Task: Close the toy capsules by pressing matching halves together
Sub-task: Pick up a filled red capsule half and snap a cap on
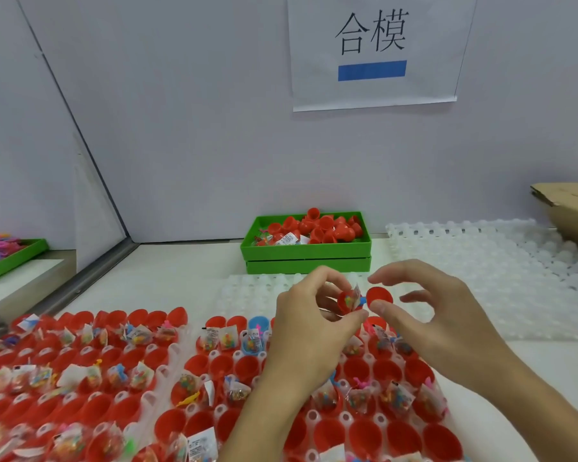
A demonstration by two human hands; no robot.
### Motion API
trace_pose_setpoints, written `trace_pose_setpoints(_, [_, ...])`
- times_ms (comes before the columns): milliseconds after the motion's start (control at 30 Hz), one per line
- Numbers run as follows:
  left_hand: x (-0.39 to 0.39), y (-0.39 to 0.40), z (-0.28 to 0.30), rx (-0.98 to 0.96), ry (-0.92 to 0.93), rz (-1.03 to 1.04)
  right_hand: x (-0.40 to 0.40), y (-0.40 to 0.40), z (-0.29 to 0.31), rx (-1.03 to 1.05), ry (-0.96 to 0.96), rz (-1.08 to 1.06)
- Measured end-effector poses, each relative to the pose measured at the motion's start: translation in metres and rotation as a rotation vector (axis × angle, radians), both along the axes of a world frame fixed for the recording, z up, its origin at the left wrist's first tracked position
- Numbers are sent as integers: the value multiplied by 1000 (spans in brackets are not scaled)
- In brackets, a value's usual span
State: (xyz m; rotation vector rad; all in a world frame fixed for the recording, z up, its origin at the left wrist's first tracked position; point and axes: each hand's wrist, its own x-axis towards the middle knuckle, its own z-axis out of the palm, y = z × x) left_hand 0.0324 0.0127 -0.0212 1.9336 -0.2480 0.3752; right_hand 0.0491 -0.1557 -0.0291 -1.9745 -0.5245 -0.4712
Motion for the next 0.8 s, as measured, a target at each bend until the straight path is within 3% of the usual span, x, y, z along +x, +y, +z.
trace_pose_setpoints(433, [-3,-4,0,-25,-23,-122,1,5,2,22,-155,-69])
trace_pose_setpoints(800, [0,-3,2,-75,-38,-121,-1,7,5,136,-8,-39])
